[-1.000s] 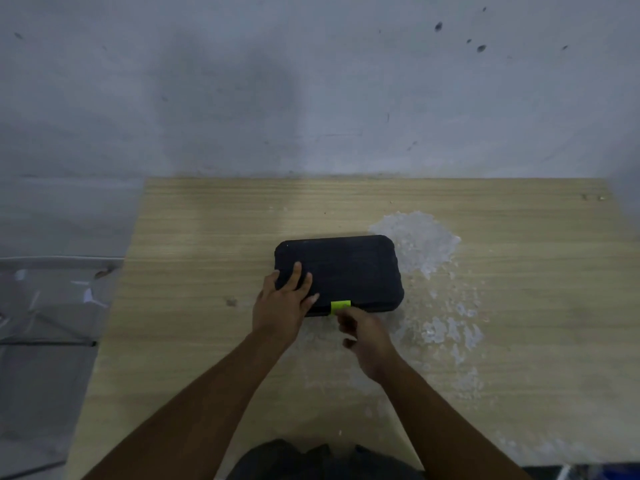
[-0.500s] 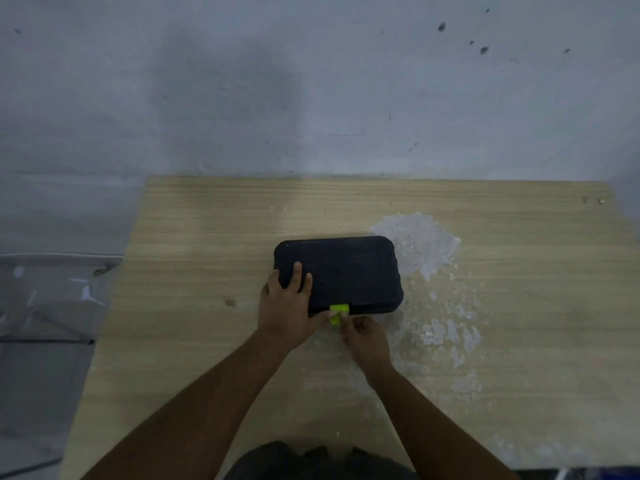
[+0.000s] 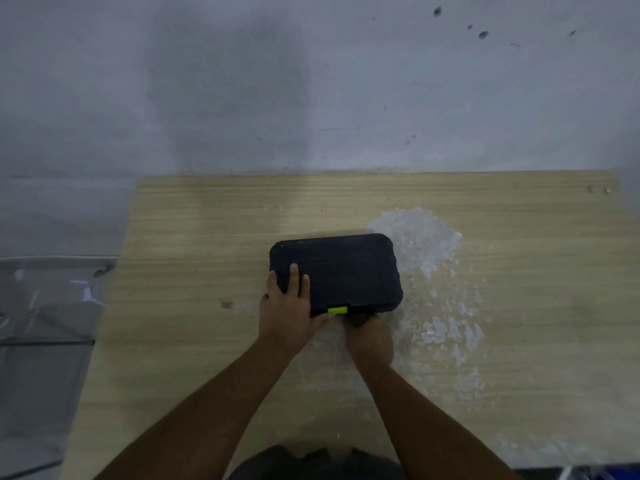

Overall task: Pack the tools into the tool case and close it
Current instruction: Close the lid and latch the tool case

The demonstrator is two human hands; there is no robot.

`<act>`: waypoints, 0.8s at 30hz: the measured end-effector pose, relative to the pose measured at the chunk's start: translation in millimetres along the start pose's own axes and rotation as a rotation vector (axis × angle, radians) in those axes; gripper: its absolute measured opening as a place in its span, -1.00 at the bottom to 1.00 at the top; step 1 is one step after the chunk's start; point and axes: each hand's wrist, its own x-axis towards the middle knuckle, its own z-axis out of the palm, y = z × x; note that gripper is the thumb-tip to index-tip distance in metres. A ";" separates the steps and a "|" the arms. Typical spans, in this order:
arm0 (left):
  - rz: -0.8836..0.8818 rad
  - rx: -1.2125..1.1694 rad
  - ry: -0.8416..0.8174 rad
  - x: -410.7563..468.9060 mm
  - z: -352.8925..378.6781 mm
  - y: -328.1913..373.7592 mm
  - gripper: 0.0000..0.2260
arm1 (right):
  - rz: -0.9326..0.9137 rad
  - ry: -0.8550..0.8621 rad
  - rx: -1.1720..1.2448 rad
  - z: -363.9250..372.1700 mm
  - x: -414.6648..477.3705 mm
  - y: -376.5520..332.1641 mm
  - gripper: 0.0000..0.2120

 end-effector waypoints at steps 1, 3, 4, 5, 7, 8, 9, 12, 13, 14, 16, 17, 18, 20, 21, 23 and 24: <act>-0.004 -0.005 -0.001 0.1 0.2 -0.1 -0.19 | 0.008 0.017 -0.029 1.7 1.5 -0.1 -0.74; 0.000 -0.002 0.000 -0.2 0.8 -1.1 -0.20 | -0.042 -0.003 -0.040 0.8 4.5 2.7 -0.73; 0.003 0.001 0.005 -0.5 1.7 -1.6 -0.20 | -0.092 -0.036 -0.030 -2.9 6.0 5.2 -0.72; 0.005 0.008 0.011 -0.1 2.1 -3.1 -0.21 | -0.143 -0.079 -0.015 -9.1 7.5 6.6 -0.71; 0.015 0.011 0.015 -1.7 1.9 -4.5 -0.22 | -0.215 -0.157 0.032 -23.1 10.2 12.3 -0.70; 0.030 0.015 0.018 -1.9 4.4 -6.1 -0.22 | -0.229 -0.179 0.062 -29.4 11.0 15.2 -0.75; 0.049 0.006 0.031 -3.0 6.8 -8.4 -0.23 | -0.220 -0.175 0.084 -35.2 10.4 18.9 -0.82; 0.078 -0.306 0.133 -9.6 19.0 -20.6 -0.24 | -0.215 -0.049 0.188 -48.8 5.5 30.8 -0.71; 0.046 -0.470 0.163 -12.6 22.2 -24.4 -0.26 | -0.238 -0.001 0.246 -53.5 4.8 33.3 -0.60; -0.005 -0.631 0.179 -15.3 23.3 -27.5 -0.28 | -0.285 0.031 0.299 -57.8 5.9 33.8 -0.49; -0.089 -0.964 0.189 -20.5 18.3 -28.6 -0.28 | -0.397 0.027 0.360 -66.7 6.7 28.4 -0.38; -0.097 -1.113 0.184 -21.9 14.7 -27.7 -0.30 | -0.446 0.006 0.352 -69.7 8.7 26.3 -0.40; -0.096 -1.196 0.167 -22.4 12.4 -27.4 -0.31 | -0.489 -0.011 0.325 -72.2 9.8 23.1 -0.44; -0.093 -1.215 0.143 -20.8 10.5 -29.3 -0.28 | -0.524 -0.013 0.262 -73.7 11.7 21.7 -0.43; -0.093 -1.214 0.139 -19.3 9.9 -30.9 -0.26 | -0.526 -0.004 0.247 -74.0 12.1 22.2 -0.40; -0.097 -1.216 0.144 -13.6 6.3 -32.6 -0.25 | -0.531 0.003 0.249 -73.6 17.0 21.3 -0.38; -0.093 -1.222 0.151 -11.8 3.6 -32.5 -0.25 | -0.522 -0.001 0.249 -73.5 19.2 20.8 -0.38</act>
